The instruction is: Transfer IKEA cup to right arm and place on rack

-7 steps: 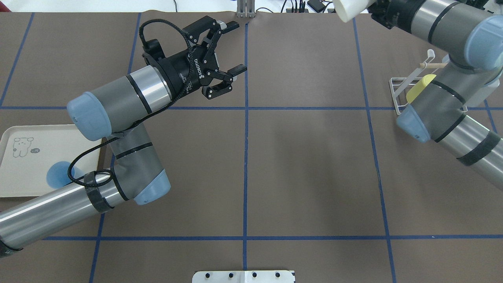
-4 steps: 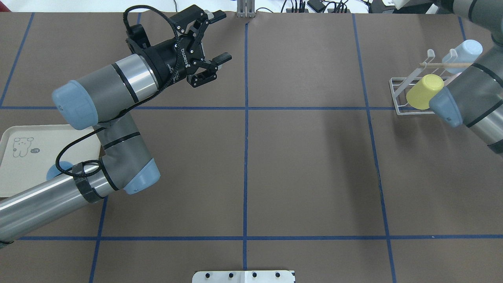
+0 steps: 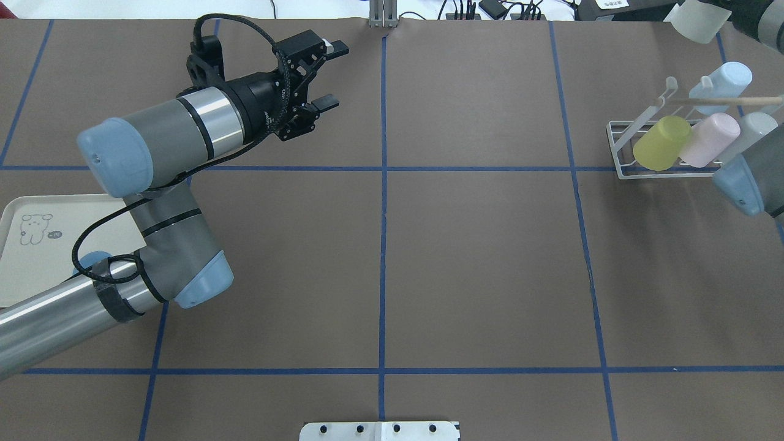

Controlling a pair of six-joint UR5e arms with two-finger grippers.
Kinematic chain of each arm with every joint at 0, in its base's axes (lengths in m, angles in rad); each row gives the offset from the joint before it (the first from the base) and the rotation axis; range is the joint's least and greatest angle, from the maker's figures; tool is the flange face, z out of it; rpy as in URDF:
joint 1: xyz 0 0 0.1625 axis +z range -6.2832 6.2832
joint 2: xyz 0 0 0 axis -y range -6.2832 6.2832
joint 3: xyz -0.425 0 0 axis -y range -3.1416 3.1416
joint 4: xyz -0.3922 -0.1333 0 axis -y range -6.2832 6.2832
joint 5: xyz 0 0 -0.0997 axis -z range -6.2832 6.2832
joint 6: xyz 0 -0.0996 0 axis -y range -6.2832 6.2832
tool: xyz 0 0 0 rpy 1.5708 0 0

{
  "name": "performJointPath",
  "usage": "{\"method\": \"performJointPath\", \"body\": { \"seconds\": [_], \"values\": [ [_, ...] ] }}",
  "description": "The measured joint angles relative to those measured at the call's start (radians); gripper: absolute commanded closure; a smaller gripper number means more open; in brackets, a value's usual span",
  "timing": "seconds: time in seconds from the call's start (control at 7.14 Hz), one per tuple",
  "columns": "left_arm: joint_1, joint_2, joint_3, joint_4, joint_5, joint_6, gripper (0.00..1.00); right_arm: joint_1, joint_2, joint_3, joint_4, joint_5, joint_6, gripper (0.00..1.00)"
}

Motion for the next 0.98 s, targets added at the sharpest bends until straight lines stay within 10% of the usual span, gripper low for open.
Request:
{"method": "performJointPath", "body": {
  "seconds": [0.42, 0.98],
  "values": [
    [0.000, 0.055, -0.212, 0.311, -0.002, 0.207, 0.02, -0.002, -0.015, -0.083, 0.031, 0.008, -0.059, 1.00],
    [0.000, 0.060, -0.268, 0.387, -0.003, 0.234, 0.01, -0.005, -0.019, -0.156, 0.096, 0.016, -0.107, 1.00]
  ]
}}
